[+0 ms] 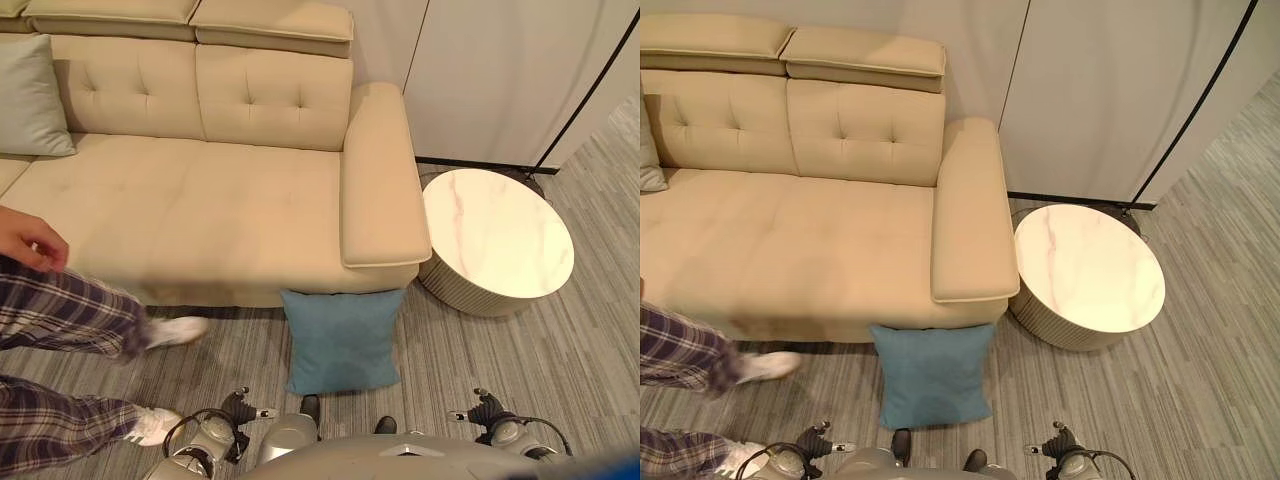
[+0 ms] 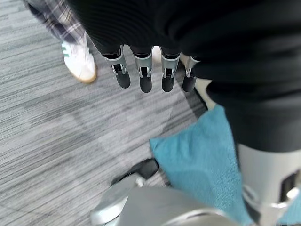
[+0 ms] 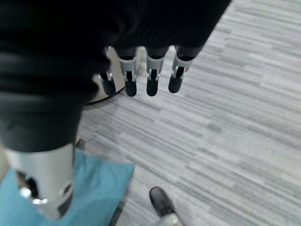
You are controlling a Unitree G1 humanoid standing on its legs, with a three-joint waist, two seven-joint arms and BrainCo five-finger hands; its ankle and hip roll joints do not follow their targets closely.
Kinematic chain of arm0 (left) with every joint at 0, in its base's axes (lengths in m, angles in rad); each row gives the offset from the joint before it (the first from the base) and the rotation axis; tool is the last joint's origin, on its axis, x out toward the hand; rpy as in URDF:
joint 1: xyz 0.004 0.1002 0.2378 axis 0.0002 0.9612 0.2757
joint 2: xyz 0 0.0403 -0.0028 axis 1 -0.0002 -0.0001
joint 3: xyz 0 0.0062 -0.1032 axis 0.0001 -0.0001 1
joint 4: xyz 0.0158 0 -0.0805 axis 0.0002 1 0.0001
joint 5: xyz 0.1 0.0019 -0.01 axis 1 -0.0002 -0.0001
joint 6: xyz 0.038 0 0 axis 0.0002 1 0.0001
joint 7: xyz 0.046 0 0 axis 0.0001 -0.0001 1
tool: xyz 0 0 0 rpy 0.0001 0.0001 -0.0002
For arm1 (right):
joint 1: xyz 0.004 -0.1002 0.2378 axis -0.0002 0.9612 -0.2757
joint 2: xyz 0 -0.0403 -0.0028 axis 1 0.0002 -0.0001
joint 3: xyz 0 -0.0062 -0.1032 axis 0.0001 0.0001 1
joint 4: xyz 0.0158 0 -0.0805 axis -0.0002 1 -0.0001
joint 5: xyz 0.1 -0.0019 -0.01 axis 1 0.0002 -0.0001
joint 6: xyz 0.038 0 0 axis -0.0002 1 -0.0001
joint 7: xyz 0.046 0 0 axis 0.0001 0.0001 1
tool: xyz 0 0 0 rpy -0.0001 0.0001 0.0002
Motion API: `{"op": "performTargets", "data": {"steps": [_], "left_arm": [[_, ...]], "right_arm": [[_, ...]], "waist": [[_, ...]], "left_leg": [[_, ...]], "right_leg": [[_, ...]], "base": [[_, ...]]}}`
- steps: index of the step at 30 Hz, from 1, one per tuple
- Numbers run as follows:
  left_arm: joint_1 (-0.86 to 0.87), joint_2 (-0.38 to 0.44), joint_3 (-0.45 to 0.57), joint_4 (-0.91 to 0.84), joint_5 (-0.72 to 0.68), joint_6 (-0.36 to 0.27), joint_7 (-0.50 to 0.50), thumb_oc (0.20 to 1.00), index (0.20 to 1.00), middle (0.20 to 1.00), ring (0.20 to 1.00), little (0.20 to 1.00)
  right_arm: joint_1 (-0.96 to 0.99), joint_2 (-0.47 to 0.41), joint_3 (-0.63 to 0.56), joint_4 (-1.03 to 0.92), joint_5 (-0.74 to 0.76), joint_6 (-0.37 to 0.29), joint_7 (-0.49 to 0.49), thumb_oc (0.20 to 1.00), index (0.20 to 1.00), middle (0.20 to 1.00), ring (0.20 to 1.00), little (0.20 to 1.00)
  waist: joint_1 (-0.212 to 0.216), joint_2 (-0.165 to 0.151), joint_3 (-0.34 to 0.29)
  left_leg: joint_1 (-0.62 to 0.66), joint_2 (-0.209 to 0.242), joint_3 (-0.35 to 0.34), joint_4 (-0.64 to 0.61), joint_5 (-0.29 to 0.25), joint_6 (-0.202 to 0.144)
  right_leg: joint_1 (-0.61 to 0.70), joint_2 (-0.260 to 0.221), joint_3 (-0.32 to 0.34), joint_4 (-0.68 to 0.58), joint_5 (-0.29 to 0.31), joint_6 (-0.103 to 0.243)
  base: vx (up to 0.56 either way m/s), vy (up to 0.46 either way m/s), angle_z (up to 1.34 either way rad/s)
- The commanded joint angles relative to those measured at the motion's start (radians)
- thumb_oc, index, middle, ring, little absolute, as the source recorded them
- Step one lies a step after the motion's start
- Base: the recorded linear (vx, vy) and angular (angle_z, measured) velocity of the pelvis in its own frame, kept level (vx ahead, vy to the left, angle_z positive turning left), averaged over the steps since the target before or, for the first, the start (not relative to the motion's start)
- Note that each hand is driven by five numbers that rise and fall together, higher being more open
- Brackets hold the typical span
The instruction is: Pick up all the scattered cushions and arrange them neatly on the sofa.
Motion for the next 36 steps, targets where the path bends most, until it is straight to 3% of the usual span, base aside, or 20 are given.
{"op": "performTargets", "data": {"steps": [1, 2, 3, 5, 8, 14, 17, 19, 21, 26, 36], "left_arm": [[-0.071, -0.013, 0.034, 0.011, 0.008, -0.011, -0.008, 1.0, 1.0, 1.0, 1.0, 1.0], [-0.071, -0.01, 0.029, 0.013, 0.005, -0.015, -0.005, 1.0, 1.0, 1.0, 1.0, 1.0], [-0.071, -0.007, 0.027, 0.013, 0.004, -0.017, -0.005, 1.0, 1.0, 1.0, 1.0, 1.0], [-0.073, -0.007, 0.031, 0.019, -0.001, -0.022, 0.0, 1.0, 1.0, 1.0, 1.0, 1.0], [-0.071, -0.01, 0.037, 0.021, 0.0, -0.021, 0.002, 1.0, 1.0, 1.0, 1.0, 1.0], [-0.079, -0.023, 0.083, -0.004, -0.062, -0.031, 0.021, 1.0, 1.0, 1.0, 1.0, 1.0], [-0.11, -0.02, 0.119, -0.055, -0.142, -0.051, 0.052, 1.0, 1.0, 1.0, 1.0, 1.0], [-0.161, -0.014, 0.122, -0.109, -0.211, -0.073, 0.083, 1.0, 1.0, 1.0, 1.0, 1.0], [-0.199, -0.003, 0.104, -0.194, -0.315, -0.117, 0.134, 1.0, 1.0, 1.0, 1.0, 1.0], [-0.234, -0.005, 0.075, -0.192, -0.38, -0.136, 0.163, 1.0, 1.0, 1.0, 1.0, 1.0], [-0.387, -0.01, -0.018, -0.198, -0.401, -0.151, 0.222, 1.0, 1.0, 1.0, 1.0, 1.0]], "right_arm": [[-0.041, -0.044, 0.022, -0.019, 0.008, -0.007, 0.001, 1.0, 1.0, 1.0, 1.0, 1.0], [-0.043, -0.047, 0.023, -0.021, 0.015, -0.012, 0.003, 1.0, 1.0, 1.0, 1.0, 1.0], [-0.041, -0.05, 0.025, -0.019, 0.011, -0.008, 0.006, 1.0, 1.0, 1.0, 1.0, 1.0], [-0.038, -0.053, 0.027, -0.016, 0.003, -0.008, -0.001, 1.0, 1.0, 1.0, 1.0, 1.0], [-0.033, -0.056, 0.033, -0.006, -0.008, -0.008, -0.009, 1.0, 1.0, 1.0, 1.0, 1.0], [-0.021, -0.052, 0.028, 0.002, 0.0, -0.014, -0.035, 1.0, 1.0, 1.0, 1.0, 1.0], [-0.051, -0.063, 0.014, -0.029, 0.037, -0.026, -0.057, 1.0, 1.0, 1.0, 1.0, 1.0], [-0.1, -0.078, 0.006, -0.075, 0.089, -0.038, -0.081, 1.0, 1.0, 1.0, 1.0, 1.0], [-0.158, -0.097, 0.011, -0.15, 0.171, -0.05, -0.107, 1.0, 1.0, 1.0, 1.0, 1.0], [-0.237, -0.105, 0.021, -0.212, 0.233, -0.066, -0.154, 1.0, 1.0, 1.0, 1.0, 1.0], [-0.387, -0.08, 0.007, -0.261, 0.365, -0.113, -0.263, 1.0, 1.0, 1.0, 1.0, 1.0]], "waist": [[-0.003, 0.013, 0.073], [-0.024, 0.023, 0.077], [-0.031, 0.023, 0.078], [-0.026, 0.014, 0.08], [-0.027, 0.009, 0.067], [-0.02, -0.001, 0.06], [-0.012, -0.008, 0.096], [-0.008, -0.01, 0.16], [-0.004, 0.004, 0.228], [0.004, 0.014, 0.261], [-0.014, 0.037, 0.326]], "left_leg": [[-0.042, 0.016, -0.119, 0.023, -0.035, -0.035], [-0.018, -0.001, -0.147, 0.009, -0.038, -0.026], [-0.011, -0.008, -0.157, 0.005, -0.036, -0.027], [-0.012, -0.017, -0.169, 0.005, -0.036, -0.033], [-0.009, -0.016, -0.186, -0.016, -0.028, -0.041], [0.0, -0.009, -0.235, -0.056, -0.002, -0.07], [-0.03, -0.002, -0.25, -0.052, 0.011, -0.08], [-0.122, -0.005, -0.255, -0.009, 0.02, -0.086], [-0.276, -0.009, -0.248, 0.08, 0.03, -0.092], [-0.379, 0.002, -0.244, 0.125, 0.019, -0.103], [-0.558, 0.011, -0.244, 0.13, 0.058, -0.122]], "right_leg": [[0.032, 0.027, 0.044, 0.018, 0.021, 0.053], [-0.007, 0.078, 0.15, 0.018, 0.016, 0.051], [-0.019, 0.086, 0.178, -0.002, 0.021, 0.047], [0.002, 0.073, 0.166, -0.054, 0.04, 0.048], [0.014, 0.092, 0.183, -0.093, 0.042, 0.04], [0.069, 0.103, 0.122, -0.178, 0.046, 0.028], [0.058, 0.104, 0.1, -0.18, 0.042, 0.022], [-0.028, 0.097, 0.083, -0.135, 0.042, 0.012], [-0.208, 0.076, 0.067, -0.008, 0.033, -0.012], [-0.335, 0.057, 0.06, 0.087, -0.015, -0.02], [-0.53, 0.042, 0.059, 0.121, 0.001, -0.016]], "base": [[0.1, 0.153, -0.03], [0.12, 0.115, 0.07], [0.15, 0.062, 0.32], [0.06, -0.061, 0.42], [0.06, -0.1, 0.3], [0.05, -0.096, 0.39], [-0.11, -0.073, 0.28], [-0.36, -0.072, 0.23], [-0.4, -0.005, 0.13], [-0.1, -0.018, 0.13], [-0.08, 0.004, 0.05]]}}
